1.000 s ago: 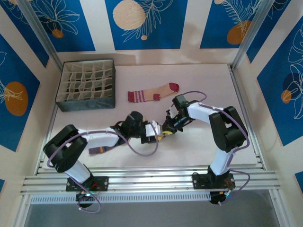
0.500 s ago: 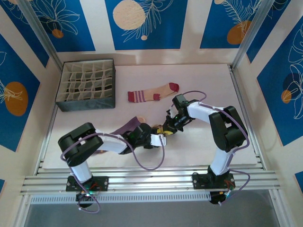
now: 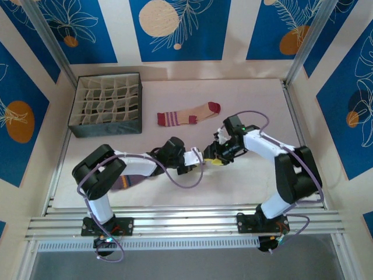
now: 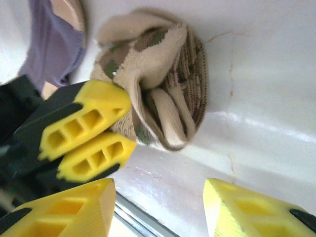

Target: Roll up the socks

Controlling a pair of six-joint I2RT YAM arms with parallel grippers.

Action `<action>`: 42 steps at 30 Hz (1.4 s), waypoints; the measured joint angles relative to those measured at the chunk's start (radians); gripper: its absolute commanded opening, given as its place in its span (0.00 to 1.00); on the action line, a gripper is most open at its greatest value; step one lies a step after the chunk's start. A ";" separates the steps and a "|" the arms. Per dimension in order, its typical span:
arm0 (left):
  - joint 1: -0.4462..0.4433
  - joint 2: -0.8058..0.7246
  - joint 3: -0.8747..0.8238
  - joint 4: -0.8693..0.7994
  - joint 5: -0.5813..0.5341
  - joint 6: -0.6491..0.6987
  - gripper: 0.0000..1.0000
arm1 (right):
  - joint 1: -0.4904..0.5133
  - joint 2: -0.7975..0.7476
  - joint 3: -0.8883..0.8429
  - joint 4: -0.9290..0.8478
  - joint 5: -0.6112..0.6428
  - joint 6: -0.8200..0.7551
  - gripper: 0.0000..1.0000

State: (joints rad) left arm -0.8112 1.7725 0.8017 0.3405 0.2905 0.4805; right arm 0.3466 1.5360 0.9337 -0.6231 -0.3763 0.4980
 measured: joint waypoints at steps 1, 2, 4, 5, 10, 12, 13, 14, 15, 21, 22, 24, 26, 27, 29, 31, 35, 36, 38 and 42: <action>0.017 0.002 0.003 -0.008 0.047 -0.026 0.03 | -0.007 -0.031 -0.011 0.004 0.008 -0.003 0.50; 0.034 0.006 0.008 -0.014 0.092 -0.052 0.04 | -0.014 -0.067 -0.025 0.009 0.018 -0.008 0.50; 0.064 0.017 0.017 -0.021 0.177 -0.102 0.06 | -0.016 -0.129 -0.050 0.024 0.035 -0.019 0.51; 0.081 0.023 0.021 -0.025 0.220 -0.130 0.07 | -0.013 -0.159 -0.063 0.032 0.042 -0.026 0.51; 0.152 0.058 0.045 -0.053 0.400 -0.266 0.09 | 0.021 -0.318 -0.102 0.058 0.101 -0.090 0.52; 0.174 0.079 0.071 -0.077 0.451 -0.307 0.09 | 0.054 -0.373 -0.103 0.075 0.136 -0.137 0.52; 0.183 0.089 0.087 -0.096 0.471 -0.325 0.09 | 0.074 -0.395 -0.103 0.081 0.157 -0.164 0.53; 0.190 0.097 0.101 -0.114 0.489 -0.341 0.09 | 0.099 -0.414 -0.102 0.085 0.182 -0.198 0.53; 0.196 0.105 0.112 -0.129 0.501 -0.351 0.10 | 0.123 -0.425 -0.100 0.087 0.206 -0.232 0.53; 0.219 0.162 0.196 -0.240 0.576 -0.386 0.11 | 0.314 -0.444 -0.134 0.152 0.386 -0.564 0.58; 0.223 0.171 0.213 -0.264 0.588 -0.389 0.11 | 0.360 -0.455 -0.167 0.187 0.421 -0.632 0.58; 0.229 0.190 0.246 -0.313 0.607 -0.394 0.11 | 0.441 -0.476 -0.250 0.250 0.484 -0.761 0.59; 0.234 0.206 0.275 -0.357 0.625 -0.394 0.12 | 0.482 -0.480 -0.315 0.297 0.541 -0.858 0.60; 0.236 0.214 0.288 -0.379 0.634 -0.394 0.12 | 0.495 -0.479 -0.343 0.325 0.574 -0.906 0.61; 0.240 0.226 0.309 -0.417 0.653 -0.394 0.12 | 0.515 -0.479 -0.378 0.370 0.626 -0.979 0.63; 0.242 0.232 0.320 -0.449 0.666 -0.395 0.12 | 0.528 -0.473 -0.393 0.414 0.667 -1.041 0.70; 0.244 0.246 0.333 -0.501 0.700 -0.397 0.12 | 0.538 -0.449 -0.394 0.515 0.718 -1.145 0.71; 0.245 0.248 0.336 -0.510 0.706 -0.397 0.12 | 0.538 -0.441 -0.394 0.537 0.723 -1.167 0.71; 0.245 0.251 0.337 -0.522 0.718 -0.397 0.13 | 0.538 -0.420 -0.394 0.570 0.730 -1.199 0.71; 0.245 0.263 0.349 -0.557 0.740 -0.402 0.14 | 0.536 -0.357 -0.393 0.599 0.727 -1.235 0.71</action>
State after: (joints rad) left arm -0.5667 2.0354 1.1507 -0.2169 1.0306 0.0788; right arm 0.8825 1.1793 0.5404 -0.0246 0.3508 -0.7372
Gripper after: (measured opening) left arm 0.135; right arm 0.710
